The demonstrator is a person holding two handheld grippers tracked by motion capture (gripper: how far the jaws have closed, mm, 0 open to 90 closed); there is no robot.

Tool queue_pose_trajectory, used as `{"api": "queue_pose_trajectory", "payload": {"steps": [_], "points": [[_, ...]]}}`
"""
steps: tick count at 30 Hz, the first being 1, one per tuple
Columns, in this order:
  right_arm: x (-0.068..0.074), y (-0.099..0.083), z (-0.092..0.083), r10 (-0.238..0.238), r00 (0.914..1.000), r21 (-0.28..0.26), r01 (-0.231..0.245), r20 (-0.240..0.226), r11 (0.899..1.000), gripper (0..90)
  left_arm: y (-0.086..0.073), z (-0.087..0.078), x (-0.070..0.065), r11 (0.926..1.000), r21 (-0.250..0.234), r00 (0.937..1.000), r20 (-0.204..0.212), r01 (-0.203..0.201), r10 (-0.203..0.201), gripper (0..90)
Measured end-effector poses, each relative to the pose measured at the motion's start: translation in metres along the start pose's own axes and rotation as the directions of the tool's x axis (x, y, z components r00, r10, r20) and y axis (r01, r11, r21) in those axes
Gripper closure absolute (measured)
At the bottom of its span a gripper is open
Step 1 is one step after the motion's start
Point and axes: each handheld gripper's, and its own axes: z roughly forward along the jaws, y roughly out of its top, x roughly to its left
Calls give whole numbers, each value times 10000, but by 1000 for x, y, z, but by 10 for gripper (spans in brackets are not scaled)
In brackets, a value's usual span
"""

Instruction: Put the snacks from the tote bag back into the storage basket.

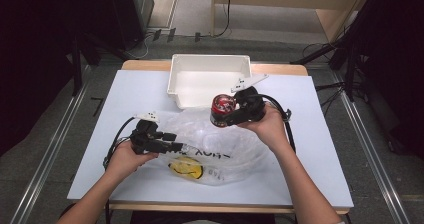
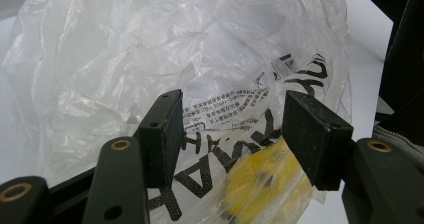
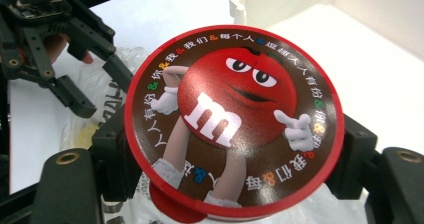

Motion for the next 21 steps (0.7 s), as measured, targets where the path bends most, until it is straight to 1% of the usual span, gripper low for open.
{"api": "queue_pose_trajectory", "payload": {"steps": [1,5,9,13,15,18,21], "points": [[-2,2,1,-79,10000,11,79,22,10000,265,0,0,0,10000,-2,10000,-5,16,-16,434],[-6,6,3,-42,10000,17,42,42,10000,265,0,0,-1,10000,9,10000,19,16,-16,434],[-11,12,7,-41,9999,106,39,160,9999,265,0,-1,-1,10000,-26,10000,-7,-34,34,432],[-17,17,9,7,9996,57,-9,274,10000,265,-2,-4,0,9997,-151,9998,-91,-194,193,417],[-19,19,11,94,9994,60,-96,338,9999,264,-2,-6,1,9995,-304,9999,-108,-104,101,416],[-23,22,13,135,9990,136,-141,425,9998,264,-2,-8,1,9990,-433,9999,-121,-113,108,414],[-27,25,16,160,9986,159,-168,510,9997,265,-2,-8,0,9987,-439,9993,-275,-249,237,408]]}}
